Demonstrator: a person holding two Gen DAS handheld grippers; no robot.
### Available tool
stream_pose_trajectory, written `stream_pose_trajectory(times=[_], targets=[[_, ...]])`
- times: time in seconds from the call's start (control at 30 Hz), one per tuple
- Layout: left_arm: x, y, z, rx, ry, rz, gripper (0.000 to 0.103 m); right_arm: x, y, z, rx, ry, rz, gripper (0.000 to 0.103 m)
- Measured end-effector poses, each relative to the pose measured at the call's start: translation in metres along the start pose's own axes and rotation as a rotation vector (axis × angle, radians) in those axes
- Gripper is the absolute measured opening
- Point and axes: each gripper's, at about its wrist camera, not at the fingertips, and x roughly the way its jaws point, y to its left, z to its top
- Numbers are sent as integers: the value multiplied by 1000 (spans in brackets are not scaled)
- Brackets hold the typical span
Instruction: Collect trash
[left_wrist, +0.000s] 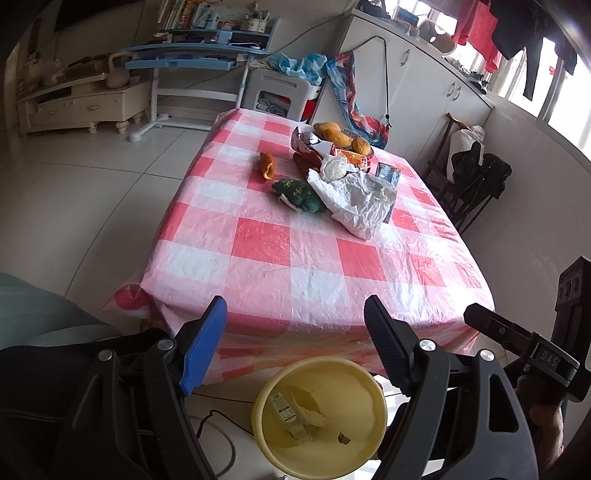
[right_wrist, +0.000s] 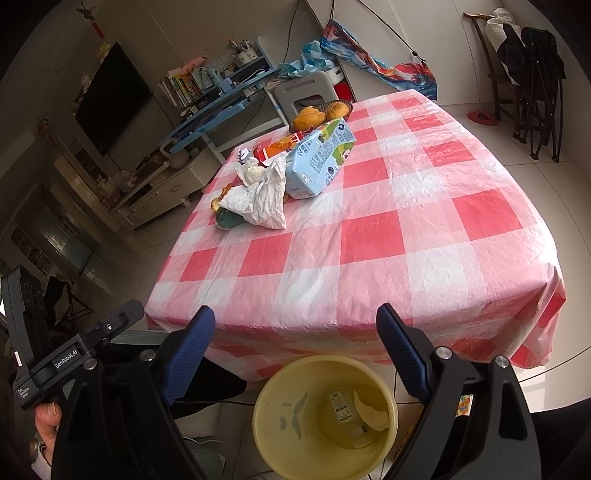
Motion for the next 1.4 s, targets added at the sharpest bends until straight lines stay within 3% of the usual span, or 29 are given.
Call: stream_pose_trajectory(times=[0.43,0.97,1.17,1.4], targets=[[0,6,2,-37,-8,21,74,1,3,5,-7,-11,15,85],[-2,14,4,-89,-21,19,74,10,17,5,-95,-15,-52,85],[-8,16,6,-101,-49,39,74,23,42,35,-195,-42,-62,85],[-10,17,8,-105,-73,66,75,76,68,71,-287,0,-72,85]])
